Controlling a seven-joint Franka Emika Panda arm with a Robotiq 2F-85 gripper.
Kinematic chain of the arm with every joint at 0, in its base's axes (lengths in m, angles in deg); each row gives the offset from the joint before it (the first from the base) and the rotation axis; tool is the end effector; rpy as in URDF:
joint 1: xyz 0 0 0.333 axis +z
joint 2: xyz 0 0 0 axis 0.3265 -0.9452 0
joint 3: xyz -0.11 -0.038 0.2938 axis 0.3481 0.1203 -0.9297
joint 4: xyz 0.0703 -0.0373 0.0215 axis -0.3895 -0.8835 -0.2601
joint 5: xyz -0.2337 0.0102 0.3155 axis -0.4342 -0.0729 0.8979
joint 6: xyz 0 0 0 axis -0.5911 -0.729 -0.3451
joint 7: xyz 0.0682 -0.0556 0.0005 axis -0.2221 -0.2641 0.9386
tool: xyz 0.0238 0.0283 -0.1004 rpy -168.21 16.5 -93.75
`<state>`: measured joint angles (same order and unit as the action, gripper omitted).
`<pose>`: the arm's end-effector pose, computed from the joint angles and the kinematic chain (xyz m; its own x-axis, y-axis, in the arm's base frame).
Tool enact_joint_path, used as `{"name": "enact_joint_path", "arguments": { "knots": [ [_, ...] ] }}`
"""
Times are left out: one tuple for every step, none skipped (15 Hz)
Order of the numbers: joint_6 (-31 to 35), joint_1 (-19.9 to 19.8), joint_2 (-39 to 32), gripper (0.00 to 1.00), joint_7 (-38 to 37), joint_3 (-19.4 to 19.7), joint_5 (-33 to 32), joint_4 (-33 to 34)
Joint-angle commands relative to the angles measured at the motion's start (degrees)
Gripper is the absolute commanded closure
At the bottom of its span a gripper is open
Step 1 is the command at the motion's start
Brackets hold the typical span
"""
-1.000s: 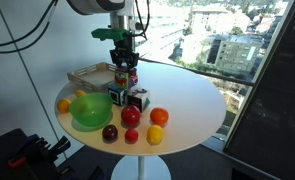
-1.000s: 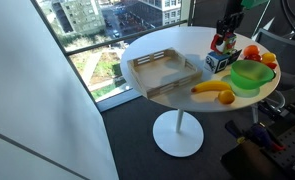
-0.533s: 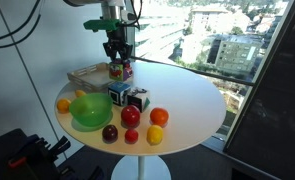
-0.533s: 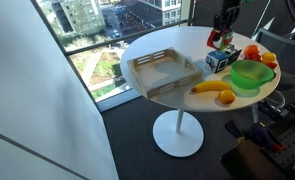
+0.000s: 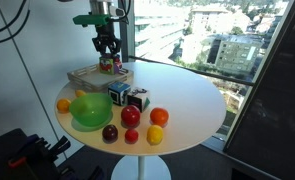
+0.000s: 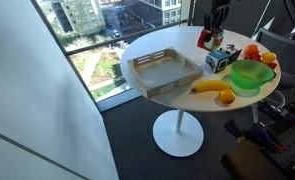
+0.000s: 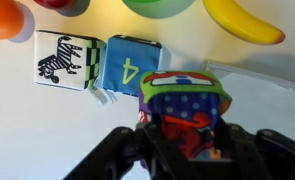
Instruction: Pick up the block with blue and red image on top and place it in wooden tray
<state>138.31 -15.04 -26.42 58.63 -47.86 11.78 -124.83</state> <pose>0.5543 0.0644 0.3866 0.9806 0.1924 -0.0372 0.1941 -0.9799 0.0469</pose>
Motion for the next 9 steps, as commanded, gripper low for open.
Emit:
{"name": "enact_joint_path", "arguments": {
  "knots": [
    [-3.0,1.1,-1.5,0.78,-1.9,-1.4,1.9,2.9],
    [-3.3,1.4,-1.9,0.78,-2.7,-1.7,2.3,3.2],
    [-3.3,1.8,-2.2,0.78,-4.0,-1.9,2.7,3.4],
    [-3.2,2.1,-2.6,0.78,-5.1,-2.2,3.1,3.5],
    [-2.7,2.5,-3.1,0.78,-6.6,-2.4,3.4,3.6],
    [-1.9,2.8,-3.4,0.78,-8.0,-2.6,3.7,3.5],
    [-1.2,3.1,-3.7,0.78,-9.3,-2.7,3.6,3.4],
    [-1.1,3.4,-4.1,0.78,-10.1,-2.8,3.8,3.6],
    [-0.9,3.6,-4.3,0.78,-10.8,-2.9,3.7,3.6]
  ]
}}
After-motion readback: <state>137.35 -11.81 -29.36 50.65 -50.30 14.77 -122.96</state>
